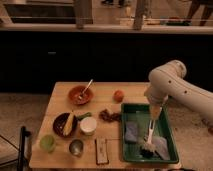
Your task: Place apple in paper cup
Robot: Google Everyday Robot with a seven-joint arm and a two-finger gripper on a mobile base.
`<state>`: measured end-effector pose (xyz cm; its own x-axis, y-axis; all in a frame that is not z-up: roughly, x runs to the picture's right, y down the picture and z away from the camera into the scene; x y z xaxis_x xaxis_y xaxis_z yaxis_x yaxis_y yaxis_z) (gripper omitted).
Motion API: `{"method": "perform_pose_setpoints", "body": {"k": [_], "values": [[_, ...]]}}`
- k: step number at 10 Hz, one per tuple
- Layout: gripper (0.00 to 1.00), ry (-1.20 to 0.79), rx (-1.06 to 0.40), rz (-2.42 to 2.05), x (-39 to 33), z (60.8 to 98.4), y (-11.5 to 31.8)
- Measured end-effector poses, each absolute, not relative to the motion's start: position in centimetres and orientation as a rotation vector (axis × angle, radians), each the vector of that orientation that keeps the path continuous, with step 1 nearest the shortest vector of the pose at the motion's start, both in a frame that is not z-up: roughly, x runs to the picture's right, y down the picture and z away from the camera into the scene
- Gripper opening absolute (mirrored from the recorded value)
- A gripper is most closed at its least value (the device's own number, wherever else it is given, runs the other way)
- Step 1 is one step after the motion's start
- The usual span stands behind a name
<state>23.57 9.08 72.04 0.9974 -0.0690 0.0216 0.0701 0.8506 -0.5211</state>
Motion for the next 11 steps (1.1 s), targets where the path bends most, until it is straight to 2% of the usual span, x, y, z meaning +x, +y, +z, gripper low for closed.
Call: {"method": "perform_pose_setpoints", "body": {"k": [11], "values": [[0.80,-0.032,-0.552,-0.168,20.1,77.0,6.4]]}}
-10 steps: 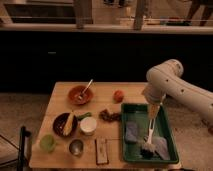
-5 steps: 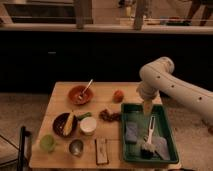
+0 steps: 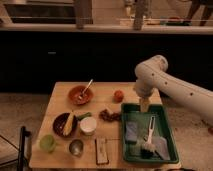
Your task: Place apple in paper cup
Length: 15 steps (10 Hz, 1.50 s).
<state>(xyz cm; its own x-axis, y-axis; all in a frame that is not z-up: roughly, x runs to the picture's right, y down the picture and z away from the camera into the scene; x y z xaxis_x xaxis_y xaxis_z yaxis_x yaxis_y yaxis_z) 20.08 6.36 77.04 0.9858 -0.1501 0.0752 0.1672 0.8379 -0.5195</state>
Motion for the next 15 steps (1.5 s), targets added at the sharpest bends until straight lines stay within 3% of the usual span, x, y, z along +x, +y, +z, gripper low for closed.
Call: {"method": "perform_pose_setpoints", "body": {"k": [15], "values": [[0.80,-0.095,-0.568,-0.348,15.5,83.3,4.7]]}}
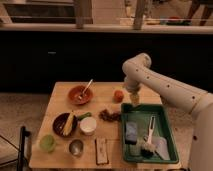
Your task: Place apple in paper cup
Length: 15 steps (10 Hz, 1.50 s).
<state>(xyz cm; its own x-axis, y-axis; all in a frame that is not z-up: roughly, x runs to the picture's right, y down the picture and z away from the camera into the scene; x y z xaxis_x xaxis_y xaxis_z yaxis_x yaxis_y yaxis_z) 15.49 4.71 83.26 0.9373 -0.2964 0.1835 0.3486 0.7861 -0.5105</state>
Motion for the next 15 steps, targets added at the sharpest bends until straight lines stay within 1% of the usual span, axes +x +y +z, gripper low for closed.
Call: {"method": "perform_pose_setpoints", "body": {"k": [15], "values": [[0.80,-0.191,-0.586,-0.529,12.7,88.7,5.0]]}}
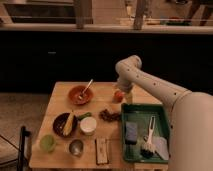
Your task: Place apple in paper cup
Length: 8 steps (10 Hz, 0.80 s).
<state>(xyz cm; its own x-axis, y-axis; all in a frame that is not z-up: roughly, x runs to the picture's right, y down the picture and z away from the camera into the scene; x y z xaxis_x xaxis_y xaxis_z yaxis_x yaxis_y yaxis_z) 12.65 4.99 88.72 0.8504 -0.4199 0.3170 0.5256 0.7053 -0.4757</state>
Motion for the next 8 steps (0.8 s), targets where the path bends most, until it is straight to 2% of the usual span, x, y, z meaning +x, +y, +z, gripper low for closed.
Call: {"method": "perform_pose_setpoints", "body": {"k": [3,8], "values": [[0.80,-0.210,-0.575,-0.559,11.5,89.5,5.3],[0.80,-0.213,-0.522,-0.663,11.1,89.1,3.3]]}}
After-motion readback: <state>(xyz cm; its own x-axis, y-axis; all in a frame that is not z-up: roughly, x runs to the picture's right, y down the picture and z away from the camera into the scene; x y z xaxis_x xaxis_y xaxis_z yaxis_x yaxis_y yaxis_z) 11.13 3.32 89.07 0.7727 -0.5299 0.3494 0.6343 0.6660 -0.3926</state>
